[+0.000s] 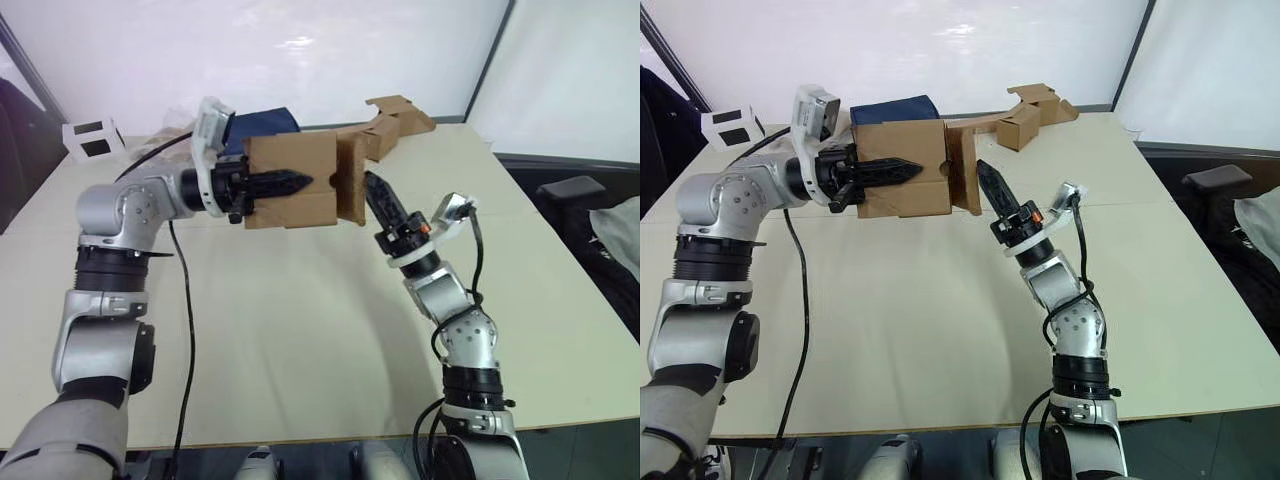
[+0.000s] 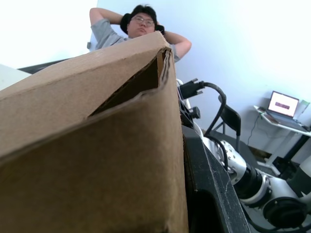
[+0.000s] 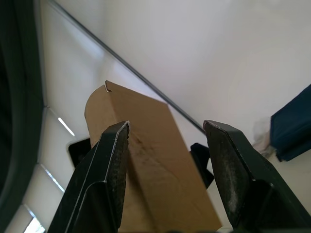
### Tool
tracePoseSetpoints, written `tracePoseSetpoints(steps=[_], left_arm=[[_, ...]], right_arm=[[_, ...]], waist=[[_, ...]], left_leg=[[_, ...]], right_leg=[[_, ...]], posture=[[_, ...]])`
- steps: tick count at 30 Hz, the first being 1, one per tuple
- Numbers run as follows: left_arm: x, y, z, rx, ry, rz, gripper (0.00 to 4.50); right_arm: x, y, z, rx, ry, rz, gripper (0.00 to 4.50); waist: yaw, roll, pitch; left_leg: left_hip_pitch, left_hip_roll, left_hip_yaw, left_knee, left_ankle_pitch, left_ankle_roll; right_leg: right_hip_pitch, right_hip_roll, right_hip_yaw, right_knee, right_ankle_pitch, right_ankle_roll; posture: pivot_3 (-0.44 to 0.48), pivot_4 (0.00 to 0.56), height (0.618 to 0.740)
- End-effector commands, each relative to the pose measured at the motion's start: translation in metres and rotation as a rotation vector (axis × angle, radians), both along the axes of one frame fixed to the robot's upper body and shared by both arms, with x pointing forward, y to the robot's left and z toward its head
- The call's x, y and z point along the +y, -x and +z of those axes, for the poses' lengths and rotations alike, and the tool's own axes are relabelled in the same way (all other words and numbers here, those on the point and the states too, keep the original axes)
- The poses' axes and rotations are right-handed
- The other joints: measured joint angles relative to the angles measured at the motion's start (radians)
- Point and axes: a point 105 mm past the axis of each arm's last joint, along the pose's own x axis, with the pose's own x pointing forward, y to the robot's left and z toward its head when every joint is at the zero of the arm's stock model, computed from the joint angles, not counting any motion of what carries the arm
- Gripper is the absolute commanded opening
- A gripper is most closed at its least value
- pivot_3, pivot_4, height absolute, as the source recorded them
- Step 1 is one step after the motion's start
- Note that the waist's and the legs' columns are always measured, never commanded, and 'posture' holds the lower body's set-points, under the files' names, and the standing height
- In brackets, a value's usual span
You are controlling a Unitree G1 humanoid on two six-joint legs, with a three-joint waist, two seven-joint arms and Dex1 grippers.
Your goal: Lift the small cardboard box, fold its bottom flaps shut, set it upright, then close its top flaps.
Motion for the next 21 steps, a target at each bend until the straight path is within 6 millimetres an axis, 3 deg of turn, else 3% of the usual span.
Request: tracePoseSetpoints(steps=[1, 14, 21], left_arm=[[0.003, 0.007, 0.014, -0.052, 0.035, -0.015, 0.0], [0.002, 0.005, 0.012, -0.046, 0.029, -0.012, 0.0], [0.001, 0.006, 0.012, -0.046, 0.032, -0.019, 0.0]], right_arm=[[0.007, 0.014, 0.008, -0.05, -0.017, 0.043, 2.51], [0.008, 0.025, 0.011, -0.071, -0.048, 0.079, 2.51], [0.011, 0.02, 0.007, -0.056, -0.016, 0.056, 2.51]], waist=[[-0.001, 0.0, 0.0], [-0.001, 0.0, 0.0], [-0.002, 0.0, 0.0]], left_leg=[[0.0, 0.0, 0.0, 0.0, 0.0, 0.0], [0.0, 0.0, 0.0, 0.0, 0.0, 0.0], [0.0, 0.0, 0.0, 0.0, 0.0, 0.0]], right_leg=[[0.0, 0.0, 0.0, 0.0, 0.0, 0.0], [0.0, 0.0, 0.0, 0.0, 0.0, 0.0], [0.0, 0.0, 0.0, 0.0, 0.0, 0.0]], posture=[[0.0, 0.15, 0.74], [0.0, 0.15, 0.74], [0.0, 0.15, 0.74]])
